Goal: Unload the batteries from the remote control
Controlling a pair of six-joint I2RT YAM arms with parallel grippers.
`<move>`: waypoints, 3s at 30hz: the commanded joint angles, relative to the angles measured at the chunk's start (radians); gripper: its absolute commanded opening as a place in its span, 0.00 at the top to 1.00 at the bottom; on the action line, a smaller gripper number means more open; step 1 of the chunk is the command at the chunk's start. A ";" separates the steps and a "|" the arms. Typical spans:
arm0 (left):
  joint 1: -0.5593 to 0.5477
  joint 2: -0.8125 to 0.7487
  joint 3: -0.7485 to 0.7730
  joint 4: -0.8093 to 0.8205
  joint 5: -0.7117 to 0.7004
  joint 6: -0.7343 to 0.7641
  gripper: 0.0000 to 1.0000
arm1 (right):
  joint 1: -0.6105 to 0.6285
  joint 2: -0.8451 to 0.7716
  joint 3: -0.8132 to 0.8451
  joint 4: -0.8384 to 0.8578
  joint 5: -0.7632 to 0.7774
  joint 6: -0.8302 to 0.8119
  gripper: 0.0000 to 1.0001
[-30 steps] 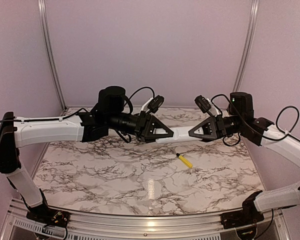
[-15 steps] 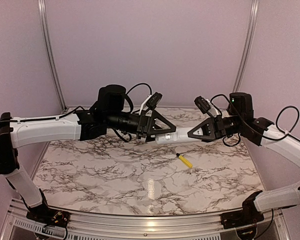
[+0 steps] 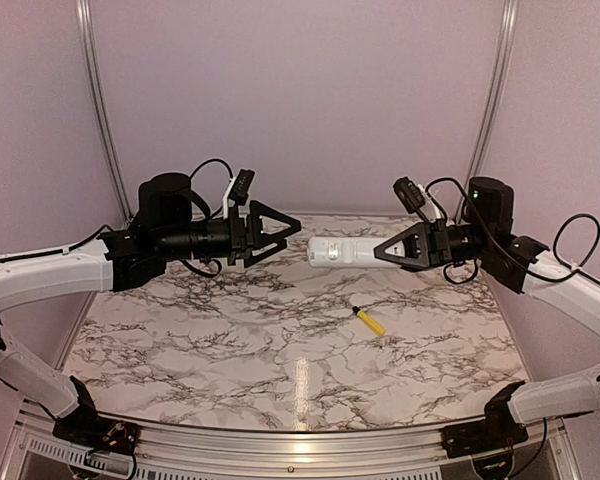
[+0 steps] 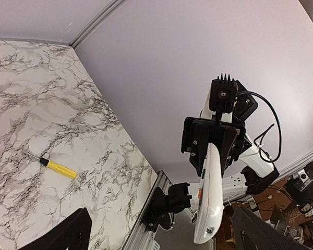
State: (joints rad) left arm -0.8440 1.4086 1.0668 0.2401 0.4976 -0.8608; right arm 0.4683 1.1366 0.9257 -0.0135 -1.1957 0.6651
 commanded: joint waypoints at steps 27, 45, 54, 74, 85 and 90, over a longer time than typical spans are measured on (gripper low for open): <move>-0.076 0.169 0.114 0.179 0.274 -0.047 0.52 | 0.092 0.108 0.070 0.209 0.053 0.128 1.00; -0.069 0.162 0.108 0.137 0.207 -0.004 0.53 | 0.101 0.106 0.076 0.140 0.024 0.101 1.00; -0.070 0.171 0.104 0.133 0.212 -0.008 0.89 | 0.101 0.109 0.076 0.144 0.031 0.099 1.00; -0.064 0.142 0.127 -0.072 0.024 0.038 1.00 | 0.097 0.121 0.203 -0.242 0.237 -0.143 0.21; -0.064 0.129 0.141 -0.127 0.014 0.101 0.99 | 0.006 0.053 0.293 -0.450 0.495 -0.204 0.02; -0.066 0.131 0.138 -0.143 -0.012 0.102 1.00 | -0.012 0.039 0.345 -0.530 0.560 -0.208 0.02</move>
State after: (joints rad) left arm -0.9123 1.5719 1.1843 0.1150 0.5144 -0.7837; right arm 0.4679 1.1912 1.1885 -0.4397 -0.7311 0.4751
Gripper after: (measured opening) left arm 0.212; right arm 0.985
